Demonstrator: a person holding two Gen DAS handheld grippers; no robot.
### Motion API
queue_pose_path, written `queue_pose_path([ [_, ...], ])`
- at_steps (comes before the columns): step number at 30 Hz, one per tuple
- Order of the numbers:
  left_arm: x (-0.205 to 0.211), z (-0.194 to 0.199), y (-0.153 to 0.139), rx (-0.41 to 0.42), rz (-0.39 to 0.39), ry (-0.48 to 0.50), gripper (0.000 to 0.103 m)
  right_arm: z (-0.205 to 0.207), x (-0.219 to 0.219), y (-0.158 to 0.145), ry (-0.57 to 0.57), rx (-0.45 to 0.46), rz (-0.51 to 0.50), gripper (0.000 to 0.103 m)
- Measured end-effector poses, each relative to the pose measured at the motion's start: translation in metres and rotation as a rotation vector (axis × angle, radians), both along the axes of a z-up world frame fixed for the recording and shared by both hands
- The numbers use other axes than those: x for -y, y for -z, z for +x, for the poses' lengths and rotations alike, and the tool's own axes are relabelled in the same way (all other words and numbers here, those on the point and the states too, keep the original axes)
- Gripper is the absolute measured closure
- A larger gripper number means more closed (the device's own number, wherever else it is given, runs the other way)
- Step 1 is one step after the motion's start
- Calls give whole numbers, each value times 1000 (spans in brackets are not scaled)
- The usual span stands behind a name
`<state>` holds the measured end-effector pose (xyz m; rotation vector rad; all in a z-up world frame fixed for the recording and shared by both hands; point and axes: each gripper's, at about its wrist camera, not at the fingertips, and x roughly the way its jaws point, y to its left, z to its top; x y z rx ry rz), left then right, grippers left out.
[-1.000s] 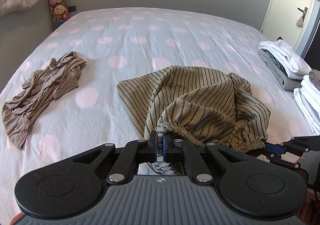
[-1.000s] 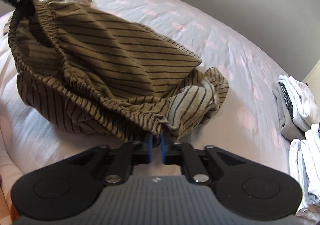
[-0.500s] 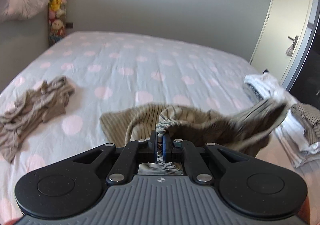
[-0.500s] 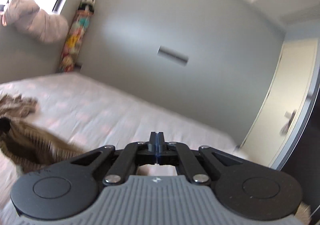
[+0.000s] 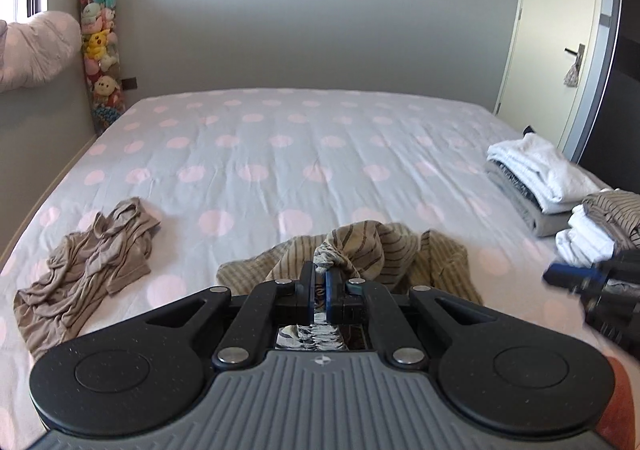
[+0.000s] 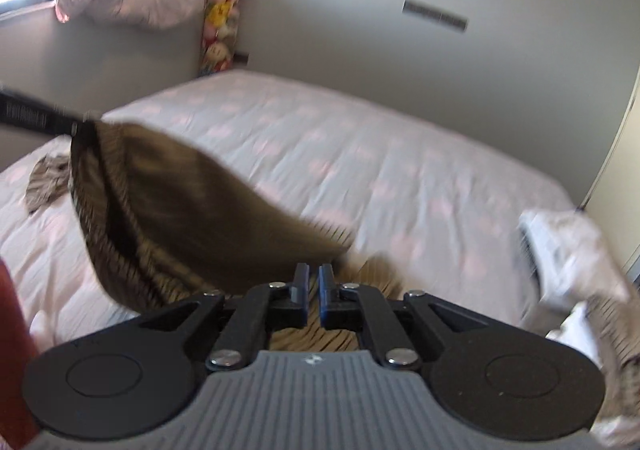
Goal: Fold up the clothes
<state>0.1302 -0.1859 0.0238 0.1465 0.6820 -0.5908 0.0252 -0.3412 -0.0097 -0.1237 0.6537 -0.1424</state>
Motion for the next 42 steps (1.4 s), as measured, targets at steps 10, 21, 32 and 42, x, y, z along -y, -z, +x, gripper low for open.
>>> queue_pose_path([
  [10, -29, 11, 14, -41, 0, -32, 100, 20, -39, 101, 26, -169, 191, 56],
  [21, -49, 19, 23, -82, -23, -50, 100, 51, -23, 140, 232, -114, 282, 59],
  [32, -47, 9, 23, -96, -72, -65, 100, 62, -27, 163, 401, -23, 284, 71],
  [42, -52, -3, 32, -108, -122, -104, 100, 3, 3, 94, 375, 191, 205, 94],
])
